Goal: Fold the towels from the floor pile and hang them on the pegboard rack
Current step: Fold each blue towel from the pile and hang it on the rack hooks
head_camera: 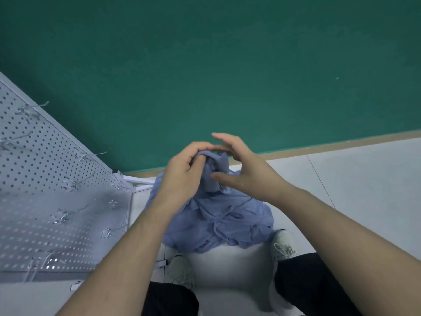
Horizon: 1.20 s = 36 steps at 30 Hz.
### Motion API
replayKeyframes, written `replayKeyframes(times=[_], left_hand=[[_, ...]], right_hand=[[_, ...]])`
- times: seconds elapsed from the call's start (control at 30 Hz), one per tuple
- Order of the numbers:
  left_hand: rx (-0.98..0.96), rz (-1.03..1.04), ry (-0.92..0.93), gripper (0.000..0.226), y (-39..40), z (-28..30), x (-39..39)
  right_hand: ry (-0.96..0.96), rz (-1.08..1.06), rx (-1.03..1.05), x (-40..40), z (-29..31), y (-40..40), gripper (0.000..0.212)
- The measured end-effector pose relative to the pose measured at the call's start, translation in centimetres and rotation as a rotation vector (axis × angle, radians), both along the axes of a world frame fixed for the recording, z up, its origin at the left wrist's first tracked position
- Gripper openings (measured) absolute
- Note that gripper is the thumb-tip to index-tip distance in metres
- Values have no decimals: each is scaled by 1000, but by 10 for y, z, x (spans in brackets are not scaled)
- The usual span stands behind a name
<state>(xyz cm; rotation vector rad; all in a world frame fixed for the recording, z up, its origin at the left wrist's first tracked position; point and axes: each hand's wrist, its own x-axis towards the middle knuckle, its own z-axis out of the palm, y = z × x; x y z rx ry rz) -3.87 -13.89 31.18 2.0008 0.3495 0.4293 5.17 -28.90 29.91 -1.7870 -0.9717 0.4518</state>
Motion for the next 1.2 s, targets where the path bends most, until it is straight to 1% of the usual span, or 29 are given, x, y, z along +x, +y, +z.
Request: replayKeyframes(times=[0.03,0.07,0.13,0.17,0.2,0.23,0.3,0.37,0.4,0.47,0.53,0.57,0.63,0.67,0.73,0.8,0.83,0.87,0.9,0.93,1.0,1.07,1.1,1.17,1.2], left_hand=[[-7,15,-28,43,-1,2,0],[-18,31,-54,40,-2,2,1],[-25,54,-88,37,-1,1,1],[-19,65,-96,35,0,1,1],[-13,75,-100,34,2,1,1],[-3,87,-101,33,4,2,1],[20,115,-105,32,9,2,1],[93,141,-114,31,17,1,2],[164,145,-116,28,22,-1,2],[339,133,-87,17,34,-4,2],[432,102,-8,5,45,-6,3],[438,86,39,13,49,-6,3],[391,51,149,31,55,-4,2],[372,30,200,37,59,-2,1],[388,-16,299,34,67,-1,-1],[446,-27,351,18,71,-3,-1],[436,-18,339,13,71,-5,-1],[380,-7,303,13,71,-8,-2],[276,11,264,16,71,-12,-3],[136,33,234,17,71,-15,-4],[-192,60,186,14,72,-20,-7],[-552,62,92,9,72,-22,-7],[-694,64,39,7,72,-22,-5],[-867,79,-42,8,68,-19,2],[-907,102,-68,10,66,-18,6]], right_hand=[[-9,-30,7,1,0,1,65],[-24,-71,-1,3,0,2,56],[-50,-142,-37,9,1,0,28],[-59,-169,-62,13,3,-2,19],[-64,-193,-92,17,3,-4,16],[-80,-212,-142,22,2,-6,18],[-180,-217,-265,34,-4,-12,30],[-245,-199,-302,44,-12,-17,39],[-215,-206,-279,48,-14,-19,40],[-87,-273,-193,54,-14,-23,43],[-42,-373,-138,60,-11,-26,45],[-54,-406,-124,63,-9,-28,45],[-88,-439,-127,69,-5,-34,43],[-103,-433,-147,71,-4,-38,43],[-144,-408,-247,75,0,-46,46],[-221,-401,-359,77,6,-51,48],[-240,-399,-383,78,9,-53,46],[-221,-390,-378,78,13,-54,43],[-146,-376,-334,78,16,-56,38],[-27,-354,-252,78,18,-59,34],[222,-327,-66,79,19,-63,25],[381,-332,45,80,16,-64,23],[444,-334,99,80,14,-63,24],[564,-340,238,80,12,-56,30],[613,-353,306,79,12,-52,34]])
